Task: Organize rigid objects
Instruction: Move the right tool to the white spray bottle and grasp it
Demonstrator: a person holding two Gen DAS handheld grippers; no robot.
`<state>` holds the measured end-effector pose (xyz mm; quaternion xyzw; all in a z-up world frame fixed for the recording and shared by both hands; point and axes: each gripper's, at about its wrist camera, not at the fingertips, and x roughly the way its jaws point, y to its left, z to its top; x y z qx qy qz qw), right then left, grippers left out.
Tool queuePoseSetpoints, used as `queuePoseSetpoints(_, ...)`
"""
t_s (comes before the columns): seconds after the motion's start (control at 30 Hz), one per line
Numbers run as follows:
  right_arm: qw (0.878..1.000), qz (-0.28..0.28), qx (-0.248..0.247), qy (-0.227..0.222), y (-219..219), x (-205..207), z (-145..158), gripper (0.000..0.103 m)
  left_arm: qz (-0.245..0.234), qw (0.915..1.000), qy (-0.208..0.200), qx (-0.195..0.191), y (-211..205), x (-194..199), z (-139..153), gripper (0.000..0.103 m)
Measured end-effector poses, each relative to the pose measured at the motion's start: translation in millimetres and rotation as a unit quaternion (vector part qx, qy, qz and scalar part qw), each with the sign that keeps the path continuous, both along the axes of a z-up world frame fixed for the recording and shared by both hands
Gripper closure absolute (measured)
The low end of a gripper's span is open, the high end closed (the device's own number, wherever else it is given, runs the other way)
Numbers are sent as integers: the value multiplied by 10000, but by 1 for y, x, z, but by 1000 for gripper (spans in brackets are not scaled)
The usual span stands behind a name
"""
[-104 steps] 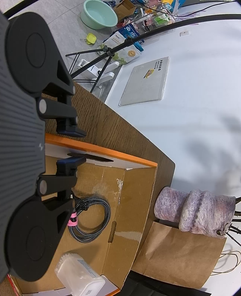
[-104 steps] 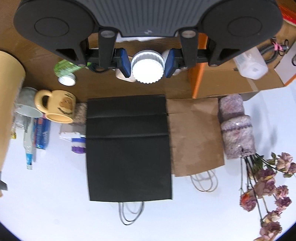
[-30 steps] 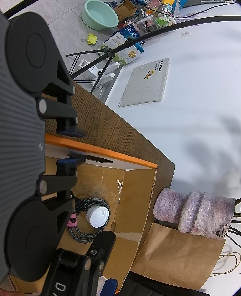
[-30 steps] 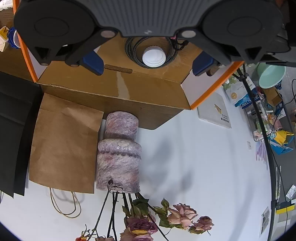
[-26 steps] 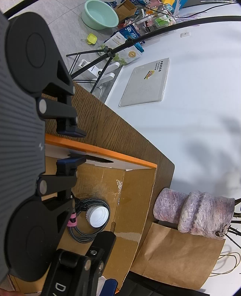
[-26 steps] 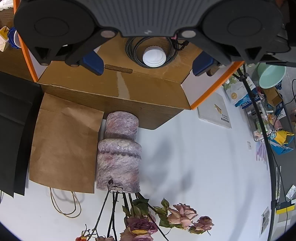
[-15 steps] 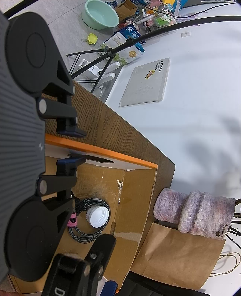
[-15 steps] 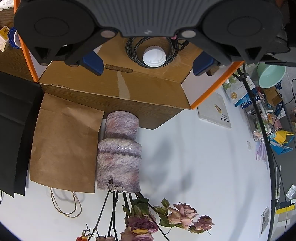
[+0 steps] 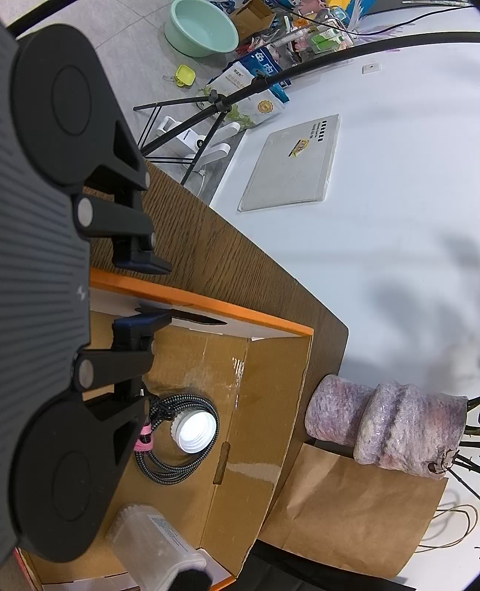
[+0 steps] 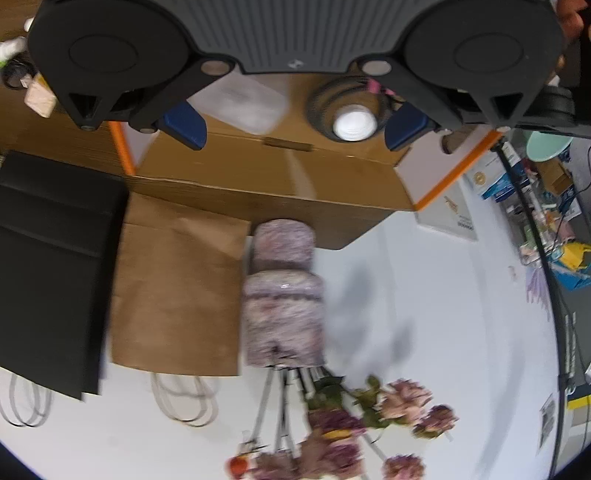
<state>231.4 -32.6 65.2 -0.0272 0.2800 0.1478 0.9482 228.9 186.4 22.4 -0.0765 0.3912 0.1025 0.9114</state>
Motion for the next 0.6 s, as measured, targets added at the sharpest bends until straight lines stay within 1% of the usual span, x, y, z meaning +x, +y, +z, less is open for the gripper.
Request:
queuePoseSetpoints(0.3,9968,-797,-96,11,-78,-14,-3,0,5,10000,15,-3,2,0,0,80)
queuePoseSetpoints(0.5,9885,-1505,-132,84,-143,-25,-9,0,6,10000,14,-9,2,0,0,80)
queuePoseSetpoints(0.6,9833,-1804,-160,194,-171,-28,-18,0,5,10000,16,-6,2,0,0,80)
